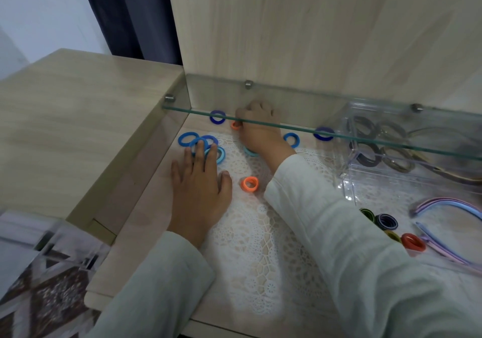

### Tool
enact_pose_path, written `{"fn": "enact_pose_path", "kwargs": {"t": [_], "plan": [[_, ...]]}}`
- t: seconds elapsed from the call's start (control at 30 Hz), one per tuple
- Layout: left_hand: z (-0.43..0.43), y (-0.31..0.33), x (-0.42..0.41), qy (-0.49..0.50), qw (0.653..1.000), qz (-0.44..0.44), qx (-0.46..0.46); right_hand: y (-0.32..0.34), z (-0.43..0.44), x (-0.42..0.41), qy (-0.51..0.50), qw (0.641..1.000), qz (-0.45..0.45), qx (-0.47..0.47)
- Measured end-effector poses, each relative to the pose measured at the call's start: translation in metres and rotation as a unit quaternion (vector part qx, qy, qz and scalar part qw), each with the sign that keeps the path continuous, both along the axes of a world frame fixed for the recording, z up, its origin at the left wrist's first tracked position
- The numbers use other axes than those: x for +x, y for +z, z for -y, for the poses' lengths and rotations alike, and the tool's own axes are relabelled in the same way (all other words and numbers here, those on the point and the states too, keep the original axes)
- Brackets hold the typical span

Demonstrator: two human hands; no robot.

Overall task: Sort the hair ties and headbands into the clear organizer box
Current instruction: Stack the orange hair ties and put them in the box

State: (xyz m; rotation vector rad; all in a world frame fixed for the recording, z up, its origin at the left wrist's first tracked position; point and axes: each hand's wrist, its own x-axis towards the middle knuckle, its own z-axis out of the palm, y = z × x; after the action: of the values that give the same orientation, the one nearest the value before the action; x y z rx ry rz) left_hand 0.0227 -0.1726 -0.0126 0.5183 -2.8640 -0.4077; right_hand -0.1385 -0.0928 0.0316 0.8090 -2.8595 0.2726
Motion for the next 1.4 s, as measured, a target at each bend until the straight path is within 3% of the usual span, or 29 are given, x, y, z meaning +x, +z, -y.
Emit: {"fn": "enact_pose_path", "kwargs": {"t": [0.53, 0.73, 1.4], "plan": [[-0.001, 0.001, 0.001, -0.006, 1.000, -0.009, -0.026, -0.013, -0.062, 0.054, -0.060, 0.985, -0.043, -0.156], [-0.001, -0.001, 0.005, -0.007, 0.999, -0.032, -0.021, -0.034, -0.084, 0.082, -0.058, 0.981, -0.130, -0.134], [0.001, -0.004, 0.003, -0.010, 0.999, -0.031, -0.016, -0.046, -0.100, 0.106, -0.041, 0.986, -0.092, -0.132]]}}
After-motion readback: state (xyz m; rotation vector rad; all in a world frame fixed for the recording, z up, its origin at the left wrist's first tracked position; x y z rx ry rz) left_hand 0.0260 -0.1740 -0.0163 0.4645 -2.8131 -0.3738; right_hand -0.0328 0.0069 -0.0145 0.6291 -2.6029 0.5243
